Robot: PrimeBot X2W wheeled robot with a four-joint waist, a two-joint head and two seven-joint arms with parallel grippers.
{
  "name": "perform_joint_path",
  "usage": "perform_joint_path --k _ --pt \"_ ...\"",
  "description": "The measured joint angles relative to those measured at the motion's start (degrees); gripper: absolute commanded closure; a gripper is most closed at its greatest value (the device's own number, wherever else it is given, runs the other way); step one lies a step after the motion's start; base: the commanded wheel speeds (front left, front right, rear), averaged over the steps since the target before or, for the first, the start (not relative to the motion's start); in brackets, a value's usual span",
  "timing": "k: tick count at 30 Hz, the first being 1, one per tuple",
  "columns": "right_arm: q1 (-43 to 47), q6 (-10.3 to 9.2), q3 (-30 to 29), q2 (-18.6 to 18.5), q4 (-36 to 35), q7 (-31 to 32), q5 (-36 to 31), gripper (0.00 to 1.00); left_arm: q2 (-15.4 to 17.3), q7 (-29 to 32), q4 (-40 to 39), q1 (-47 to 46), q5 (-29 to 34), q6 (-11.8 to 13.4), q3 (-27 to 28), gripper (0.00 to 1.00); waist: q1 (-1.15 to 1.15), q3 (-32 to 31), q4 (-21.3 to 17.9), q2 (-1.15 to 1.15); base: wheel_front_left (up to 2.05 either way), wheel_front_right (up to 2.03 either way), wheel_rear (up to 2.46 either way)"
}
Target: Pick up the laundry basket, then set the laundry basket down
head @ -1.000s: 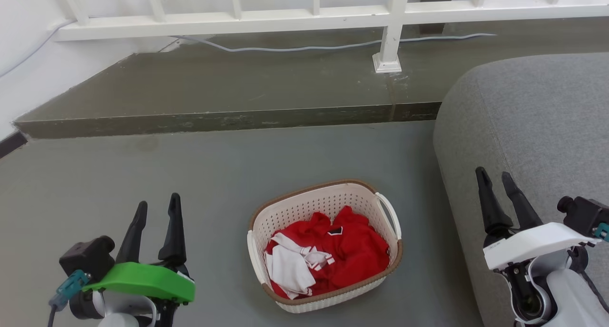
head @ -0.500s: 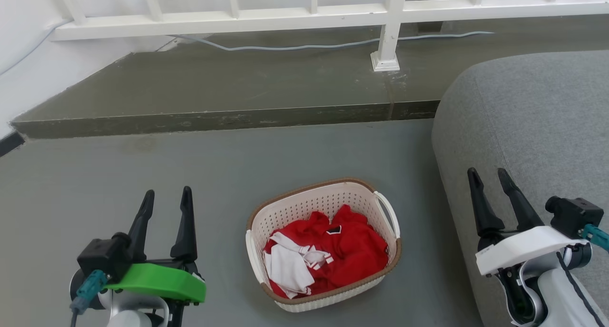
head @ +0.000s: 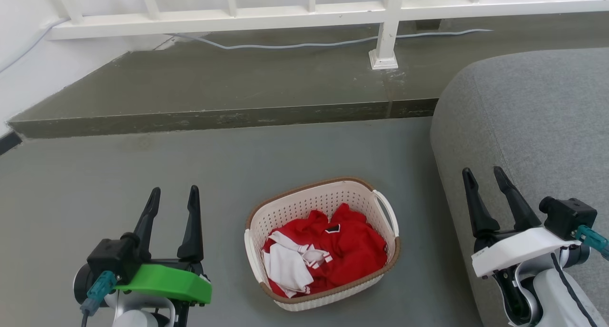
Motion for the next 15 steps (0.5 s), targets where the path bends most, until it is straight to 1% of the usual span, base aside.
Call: perform_joint_path --k 12,15 --pt "-0.1 0.02 -0.3 0.6 0.2 0.0 -1.0 0.0 0.0 0.0 0.0 0.0 0.0 0.0 -0.3 0.0 0.0 0.3 -0.4 0.0 0.0 0.0 0.0" --pt "-0.1 0.11 -0.1 0.8 0.3 0.0 -1.1 0.0 0.0 0.0 -0.1 0.0 -0.1 0.5 -0.1 0.0 0.0 0.5 -0.7 0.0 0.0 0.0 0.0"
